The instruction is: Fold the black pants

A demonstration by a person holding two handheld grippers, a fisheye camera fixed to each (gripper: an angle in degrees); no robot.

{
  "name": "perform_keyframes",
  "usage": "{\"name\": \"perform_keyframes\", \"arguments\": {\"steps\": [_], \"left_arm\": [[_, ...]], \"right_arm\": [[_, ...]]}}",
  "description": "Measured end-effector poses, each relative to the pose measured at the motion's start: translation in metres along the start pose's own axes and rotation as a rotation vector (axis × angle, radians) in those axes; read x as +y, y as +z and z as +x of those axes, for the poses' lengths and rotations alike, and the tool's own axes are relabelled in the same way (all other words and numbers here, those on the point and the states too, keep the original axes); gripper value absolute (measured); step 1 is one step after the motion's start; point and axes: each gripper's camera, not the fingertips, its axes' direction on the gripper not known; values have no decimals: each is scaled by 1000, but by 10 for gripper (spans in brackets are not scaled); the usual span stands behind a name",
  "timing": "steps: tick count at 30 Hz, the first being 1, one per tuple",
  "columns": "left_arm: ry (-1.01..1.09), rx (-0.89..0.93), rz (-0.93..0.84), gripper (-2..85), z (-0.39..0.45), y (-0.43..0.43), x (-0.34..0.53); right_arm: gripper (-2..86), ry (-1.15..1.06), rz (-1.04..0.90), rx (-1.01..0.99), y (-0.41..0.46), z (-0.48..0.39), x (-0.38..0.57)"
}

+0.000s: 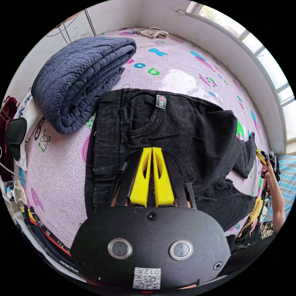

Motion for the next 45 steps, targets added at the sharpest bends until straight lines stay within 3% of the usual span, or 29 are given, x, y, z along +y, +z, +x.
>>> {"name": "perform_keyframes", "arguments": {"steps": [3, 8, 21, 23, 25, 27, 29, 34, 37, 45], "left_arm": [[33, -32, 1, 8, 2, 0, -1], [40, -37, -2, 8, 0, 0, -2], [88, -80, -7, 8, 0, 2, -3], [86, -71, -12, 8, -2, 2, -3], [85, -65, -15, 8, -3, 3, -3], [90, -62, -14, 8, -5, 3, -3], [91, -62, -10, 7, -6, 4, -2], [106, -70, -23, 8, -6, 5, -2], [139, -90, -38, 8, -3, 6, -3], [148, -113, -9, 7, -3, 8, 6]], "right_arm": [[-6, -114, 54, 38, -11, -27, -21], [-9, -76, 475, 107, -95, -21, -39], [-6, 1, 362, 139, -4, 66, -14], [-3, 65, 366, 316, 13, 70, -6], [-6, 77, 490, 493, 20, 59, 10], [-7, -45, 554, 551, 39, 41, 26], [-8, -302, 411, 505, 91, 17, 33], [-10, -504, 225, 583, 190, -10, 51], [-10, -457, 103, 622, 235, -1, 49], [-10, -427, 111, 674, 276, 16, 55]]}}
